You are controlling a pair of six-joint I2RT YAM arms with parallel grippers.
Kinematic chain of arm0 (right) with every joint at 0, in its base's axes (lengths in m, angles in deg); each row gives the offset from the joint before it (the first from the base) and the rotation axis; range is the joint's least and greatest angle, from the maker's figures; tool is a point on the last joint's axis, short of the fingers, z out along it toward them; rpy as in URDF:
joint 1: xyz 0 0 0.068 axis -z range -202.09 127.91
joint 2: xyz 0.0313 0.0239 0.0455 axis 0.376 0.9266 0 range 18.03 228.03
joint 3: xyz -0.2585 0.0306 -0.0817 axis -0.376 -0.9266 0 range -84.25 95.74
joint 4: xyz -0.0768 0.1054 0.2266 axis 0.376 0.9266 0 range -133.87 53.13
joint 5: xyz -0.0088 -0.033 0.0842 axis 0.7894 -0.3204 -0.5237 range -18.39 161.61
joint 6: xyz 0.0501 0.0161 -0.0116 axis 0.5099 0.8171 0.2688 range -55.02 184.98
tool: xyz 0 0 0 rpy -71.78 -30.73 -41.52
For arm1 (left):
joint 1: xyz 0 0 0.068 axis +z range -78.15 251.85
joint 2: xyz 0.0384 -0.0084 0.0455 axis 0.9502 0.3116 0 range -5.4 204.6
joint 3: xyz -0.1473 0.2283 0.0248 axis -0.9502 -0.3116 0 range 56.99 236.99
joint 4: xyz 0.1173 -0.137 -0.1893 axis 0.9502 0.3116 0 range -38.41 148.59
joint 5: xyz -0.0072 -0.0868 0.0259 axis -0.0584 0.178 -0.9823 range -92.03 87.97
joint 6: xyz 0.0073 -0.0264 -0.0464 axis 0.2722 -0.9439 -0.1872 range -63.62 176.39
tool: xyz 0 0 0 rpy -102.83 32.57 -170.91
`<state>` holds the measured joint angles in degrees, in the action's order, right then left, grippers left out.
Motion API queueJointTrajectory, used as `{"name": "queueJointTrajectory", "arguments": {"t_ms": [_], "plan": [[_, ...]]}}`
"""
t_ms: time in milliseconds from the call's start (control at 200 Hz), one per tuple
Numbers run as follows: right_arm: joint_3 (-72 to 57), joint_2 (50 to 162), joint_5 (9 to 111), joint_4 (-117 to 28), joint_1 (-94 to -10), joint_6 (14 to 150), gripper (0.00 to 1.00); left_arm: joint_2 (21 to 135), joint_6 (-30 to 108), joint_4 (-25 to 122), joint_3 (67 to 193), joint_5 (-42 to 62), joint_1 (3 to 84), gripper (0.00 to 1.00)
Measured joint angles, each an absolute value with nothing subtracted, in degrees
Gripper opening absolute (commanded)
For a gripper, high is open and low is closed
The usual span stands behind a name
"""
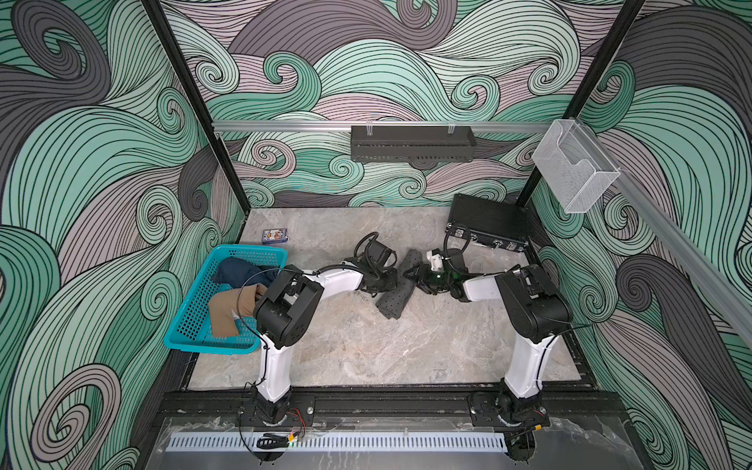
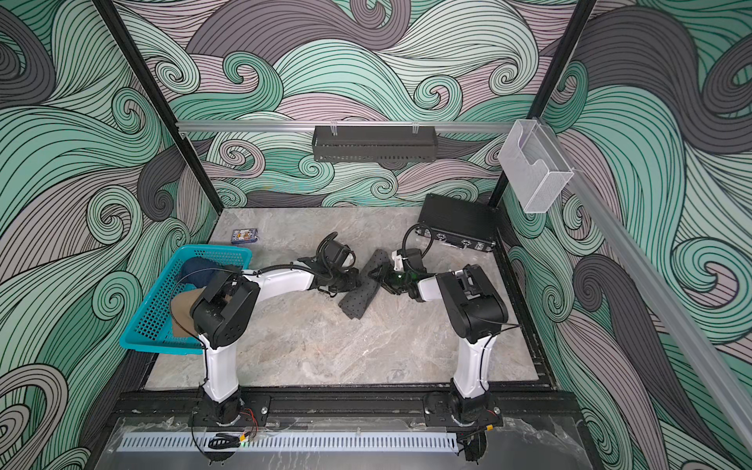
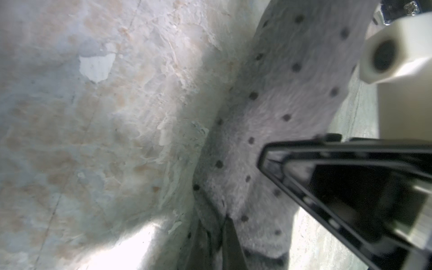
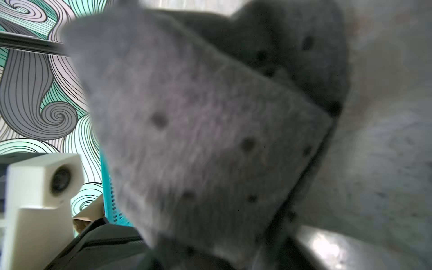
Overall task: Roll up the skirts
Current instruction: Pick up the skirt from the center of the board.
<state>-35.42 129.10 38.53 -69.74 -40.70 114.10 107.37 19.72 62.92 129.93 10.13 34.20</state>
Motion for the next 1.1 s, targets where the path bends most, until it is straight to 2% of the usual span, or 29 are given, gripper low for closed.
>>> {"name": "queueJointTrajectory", "arguments": {"t_ms": [40, 95, 140, 250, 295, 320, 460, 731, 1101], "plan": [[-35.46, 130.02, 37.13, -71.27, -40.31, 114.16, 0.22, 107.33, 19.85, 62.92, 129.93, 10.37, 34.20, 0.10], [-35.72, 130.83, 35.66, -73.65, -39.98, 113.71, 0.09, 107.22, 20.31, 63.18, 130.04, 10.68, 34.22, 0.29], [-36.25, 131.59, 34.59, -76.12, -39.72, 114.01, 0.00, 107.18, 20.79, 63.86, 130.17, 11.38, 34.35, 0.38], [-37.45, 133.27, 31.84, -81.25, -38.71, 114.78, 0.00, 106.87, 22.63, 66.35, 130.61, 14.11, 35.25, 0.54], [-37.47, 133.75, 31.07, -82.32, -38.51, 114.80, 0.00, 106.87, 23.61, 67.90, 131.27, 15.77, 35.68, 0.68], [-37.47, 133.97, 30.75, -82.74, -38.43, 114.80, 0.00, 106.87, 23.87, 68.69, 131.68, 16.89, 35.88, 0.72], [-36.40, 135.33, 28.78, -83.77, -38.03, 114.80, 0.00, 108.36, 27.74, 73.67, 136.40, 24.58, 37.06, 0.74], [-35.13, 136.95, 25.35, -84.12, -36.68, 114.97, 0.00, 119.72, 34.12, 82.74, 146.98, 36.29, 40.56, 0.72], [-34.76, 139.53, 21.11, -88.62, -35.50, 118.40, 0.00, 127.68, 37.16, 95.14, 159.33, 42.09, 40.95, 0.68]]}}
